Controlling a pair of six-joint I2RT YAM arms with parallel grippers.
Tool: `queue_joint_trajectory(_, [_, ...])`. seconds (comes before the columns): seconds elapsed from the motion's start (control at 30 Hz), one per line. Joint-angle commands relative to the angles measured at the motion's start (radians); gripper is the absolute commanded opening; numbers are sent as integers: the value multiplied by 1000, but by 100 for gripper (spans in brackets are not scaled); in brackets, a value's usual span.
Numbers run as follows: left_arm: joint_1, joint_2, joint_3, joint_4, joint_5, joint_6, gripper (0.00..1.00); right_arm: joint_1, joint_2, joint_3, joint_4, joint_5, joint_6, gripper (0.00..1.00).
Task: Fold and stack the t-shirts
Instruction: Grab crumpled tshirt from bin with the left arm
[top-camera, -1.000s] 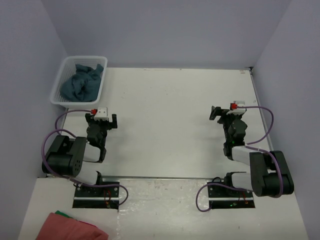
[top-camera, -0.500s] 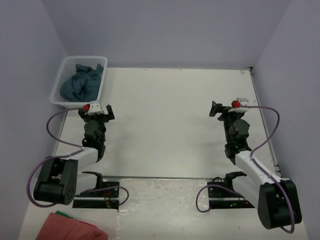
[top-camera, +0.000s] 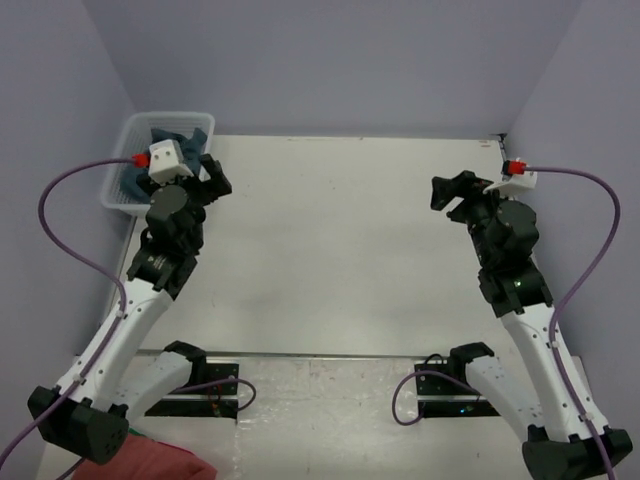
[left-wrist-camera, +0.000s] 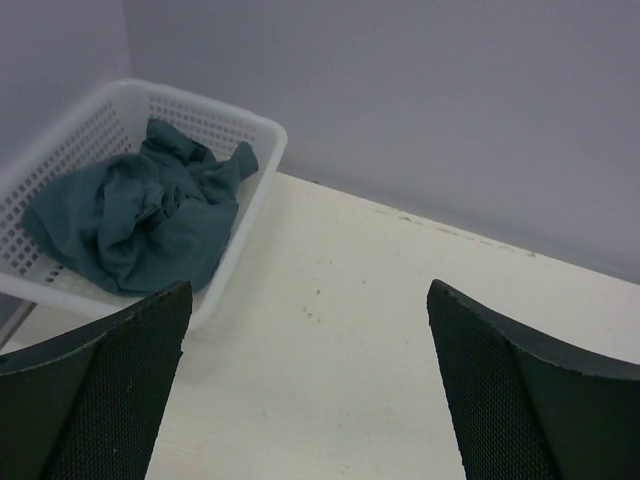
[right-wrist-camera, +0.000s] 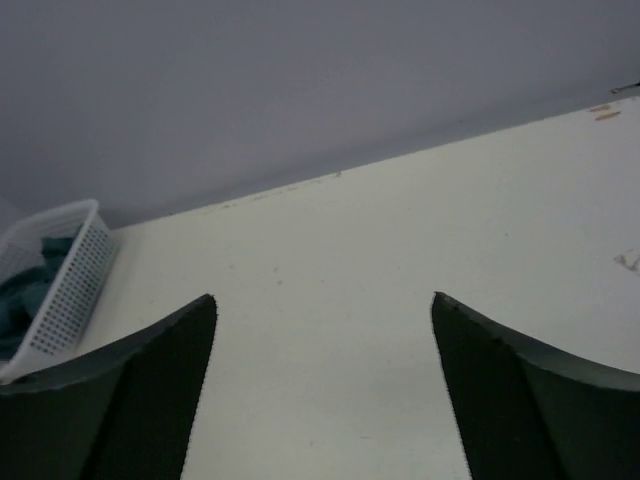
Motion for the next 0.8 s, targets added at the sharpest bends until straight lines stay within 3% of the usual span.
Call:
queue_joint_trajectory(0.0, [-5, -90, 43, -268, 6, -115, 100, -34, -20, 21, -184, -46, 173, 99])
queue_joint_trajectory(0.1, [5, -181, 15, -279, -28, -274, 100, -61, 8, 24, -135, -306, 147, 99])
queue_joint_trajectory(0.23, [11, -264, -43, -184, 116, -268, 100, -47, 5, 12, -116, -304, 136, 99])
queue_joint_trajectory(0.3, [11, -244, -8, -263, 82, -303, 100, -42, -21, -2, -109, -292, 106, 99])
queue_joint_trajectory(0.37, [10, -184, 60, -347, -8, -334, 100, -41, -35, -3, -121, -279, 77, 99])
queue_joint_trajectory(0.57, [11, -8, 199, -414, -197, -185, 100, -38, -28, 106, -291, -235, 73, 99])
queue_joint_trajectory(0.63, [22, 105, 299, -450, -212, -132, 99, -35, -40, 119, -317, -271, 61, 99])
queue_joint_trajectory(0.67, [56, 144, 330, -466, -206, -115, 94, -24, -47, 122, -323, -270, 61, 99])
queue_joint_trajectory(0.7, [82, 220, 398, -498, -149, -108, 88, -13, -64, 130, -338, -262, 52, 99])
queue_joint_trajectory(0.77, [142, 294, 463, -515, -88, -108, 88, -6, -67, 151, -374, -262, 35, 99])
